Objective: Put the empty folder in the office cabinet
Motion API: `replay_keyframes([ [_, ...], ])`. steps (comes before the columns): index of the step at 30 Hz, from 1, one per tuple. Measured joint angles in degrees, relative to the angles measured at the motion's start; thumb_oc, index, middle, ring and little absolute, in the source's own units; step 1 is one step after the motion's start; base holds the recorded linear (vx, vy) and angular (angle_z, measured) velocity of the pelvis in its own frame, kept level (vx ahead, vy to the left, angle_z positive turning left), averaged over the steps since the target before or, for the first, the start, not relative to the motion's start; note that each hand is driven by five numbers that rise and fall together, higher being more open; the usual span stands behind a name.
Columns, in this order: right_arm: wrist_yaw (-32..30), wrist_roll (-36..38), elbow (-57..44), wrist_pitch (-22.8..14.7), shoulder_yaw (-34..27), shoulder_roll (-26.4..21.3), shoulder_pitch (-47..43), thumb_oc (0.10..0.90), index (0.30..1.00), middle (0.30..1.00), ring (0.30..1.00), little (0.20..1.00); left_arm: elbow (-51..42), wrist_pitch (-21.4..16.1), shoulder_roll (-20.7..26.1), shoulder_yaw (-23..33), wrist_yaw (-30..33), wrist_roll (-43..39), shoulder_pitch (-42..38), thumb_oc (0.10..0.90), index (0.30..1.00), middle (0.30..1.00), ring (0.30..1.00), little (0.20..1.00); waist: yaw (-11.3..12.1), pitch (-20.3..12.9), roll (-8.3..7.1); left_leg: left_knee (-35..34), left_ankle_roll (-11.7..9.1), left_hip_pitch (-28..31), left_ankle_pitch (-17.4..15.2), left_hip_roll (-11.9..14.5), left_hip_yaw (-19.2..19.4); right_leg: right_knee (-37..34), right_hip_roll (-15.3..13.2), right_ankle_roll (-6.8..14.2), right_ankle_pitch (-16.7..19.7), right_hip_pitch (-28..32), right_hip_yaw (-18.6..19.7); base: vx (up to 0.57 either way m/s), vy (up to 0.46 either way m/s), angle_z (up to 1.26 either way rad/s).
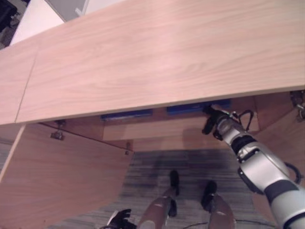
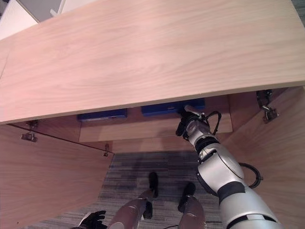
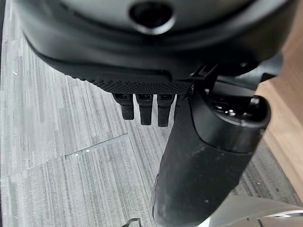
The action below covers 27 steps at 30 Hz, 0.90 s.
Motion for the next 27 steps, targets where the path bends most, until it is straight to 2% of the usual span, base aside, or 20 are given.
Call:
replay_keyframes([
  [1, -2.16, 2.92, -0.99, -0.07, -0.09, -2.99, -6.35, 0.8, 0.9, 0.9, 0.9, 0.9, -0.02, -0.56, -0.02, -0.03, 1.28, -1.92, -3.76, 0.8, 0.9, 0.9, 0.9, 0.9, 0.07, 4.66, -1.73, 1.91, -0.04, -3.57, 0.09, 0.01, 0.25, 1.76, -0.35, -0.46, -0.01, -3.52, 0.4, -0.07, -0.024, 0.03],
  [2, -3.34, 4.63, -3.26, -0.04, -0.23, -5.65, -10.14, 0.8, 0.9, 0.9, 0.9, 0.9, -1.51, -1.21, -0.05, 0.51, 2.03, -2.65, -6.44, 0.8, 0.9, 0.9, 0.9, 0.9, -0.1, 9.99, -2.13, 3.24, 0.07, -4.34, 0.67, 0.05, 0.06, 2.83, -0.6, -1.02, -0.07, -4.03, 0.37, -0.07, -0.018, 0.07],
  [4, -4.58, 4.47, -4.8, 0.33, 2.06, -4.64, -11.27, 0.8, 0.9, 0.9, 0.9, 0.9, -2.3, -1.39, -0.1, 0.94, 2.95, -4.41, -6.53, 0.8, 0.9, 0.9, 0.9, 0.9, -1.19, 11.34, -3.15, 4.77, -0.18, -5.75, -0.03, 0.08, -0.14, 3.53, -0.83, -1.32, -0.29, -4.95, 0.26, -0.04, -0.013, 0.05],
  [5, -6.63, 3.03, -6.16, 0.49, 6.14, -4.05, -12.75, 0.8, 0.9, 0.9, 0.9, 0.9, -1.8, -1.61, -0.09, 0.97, 4.2, -5.92, -7.53, 0.8, 0.9, 0.9, 0.9, 0.9, -2.36, 12.51, -4.2, 5.54, -0.25, -6.95, -0.24, 0.32, -0.16, 3.78, -0.76, -1.56, -0.2, -5.95, 0.17, 0.0, 0.0, 0.0],
  [6, -7.33, 2.13, -7.17, 0.19, 6.16, -4.81, -12.89, 0.8, 0.9, 0.9, 0.9, 0.9, -1.48, -1.55, -0.12, 0.99, 4.41, -6.2, -8.54, 0.8, 0.9, 0.9, 0.9, 0.9, -2.61, 13.28, -4.37, 5.41, -0.3, -6.91, -0.05, 0.58, -0.23, 3.57, -0.49, -1.89, 0.08, -5.8, 0.01, 0.0, 0.0, 0.0],
  [9, -7.48, -0.09, -7.0, -0.12, 6.35, -4.3, -12.88, 0.8, 0.9, 0.9, 0.9, 0.9, -1.84, -2.47, -0.21, 0.96, 4.97, -6.2, -9.38, 0.8, 0.9, 0.9, 0.9, 0.9, -2.45, 13.47, -4.46, 4.75, -0.33, -6.78, 0.4, 1.04, -0.44, 3.05, 0.05, -2.1, 0.55, -5.67, -0.31, 0.0, -0.009, -0.02],
  [10, -9.33, -1.45, -6.88, 0.11, 6.77, -2.54, -12.88, 0.8, 0.9, 0.9, 0.9, 0.9, -1.8, -2.48, -0.3, 0.66, 6.06, -6.21, -9.79, 0.8, 0.9, 0.9, 0.9, 0.9, -2.2, 13.53, -4.33, 4.1, -0.39, -6.88, 0.43, 1.18, -1.27, 2.6, 0.56, -1.83, 0.75, -5.69, -0.55, -0.01, -0.028, -0.06],
  [13, -11.4, -2.53, -6.67, 0.1, 6.7, -2.68, -12.89, 0.8, 0.9, 0.9, 0.9, 0.9, -1.53, -2.42, -0.38, 0.86, 6.28, -6.23, -10.02, 0.8, 0.9, 0.9, 0.9, 0.9, -1.49, 13.45, -4.13, 2.31, -0.41, -6.84, 0.42, 1.19, -3.59, 0.9, 1.2, -1.53, 1.34, -5.47, -1.66, -0.01, -0.005, 0.01],
  [17, -13.16, -2.38, -6.6, 0.08, 6.42, -2.57, -13.01, 0.8, 0.9, 0.9, 0.9, 0.9, -0.89, -2.29, -0.42, 0.07, 7.3, -6.22, -9.92, 0.8, 0.9, 0.9, 0.9, 0.9, -0.96, 13.37, -3.93, 0.99, -0.44, -6.88, 0.4, 1.48, -3.88, -0.05, 1.62, -1.77, 1.63, -5.47, -2.22, -0.01, -0.005, 0.04],
  [19, -14.74, -2.28, -6.61, 0.07, 6.36, -2.57, -13.49, 0.8, 0.9, 0.9, 0.9, 0.9, -0.84, -2.35, -0.43, -0.19, 7.56, -6.23, -9.83, 0.8, 0.9, 0.9, 0.9, 0.9, -0.65, 13.19, -3.43, 0.65, -0.92, -7.6, 0.01, 1.92, -4.28, -1.64, 2.23, -1.46, 1.95, -5.52, -2.92, -0.01, 0.009, -0.04],
  [24, -16.37, -2.35, -6.9, 0.28, 6.48, -2.11, -14.37, 0.8, 0.9, 0.9, 0.9, 0.9, -0.97, -2.52, -0.43, -0.05, 8.6, -6.23, -10.13, 0.8, 0.9, 0.9, 0.9, 0.9, -0.48, 13.11, -3.28, 0.27, -2.29, -8.79, -1.54, 2.13, -5.52, -4.11, 3.03, -1.22, 2.8, -5.81, -3.55, 0.0, 0.009, -0.03],
  [27, -18.63, -4.26, -9.68, 1.69, 8.55, -2.95, -14.71, 0.8, 0.9, 0.9, 0.9, 0.9, -0.94, -2.65, -0.43, 0.08, 8.87, -6.22, -10.63, 0.8, 0.9, 0.9, 0.9, 0.9, 0.49, 12.92, -2.97, 0.13, -3.38, -9.98, -2.84, 2.85, -5.66, -6.67, 3.71, -0.81, 3.08, -5.87, -4.8, 0.0, 0.027, -0.1],
])
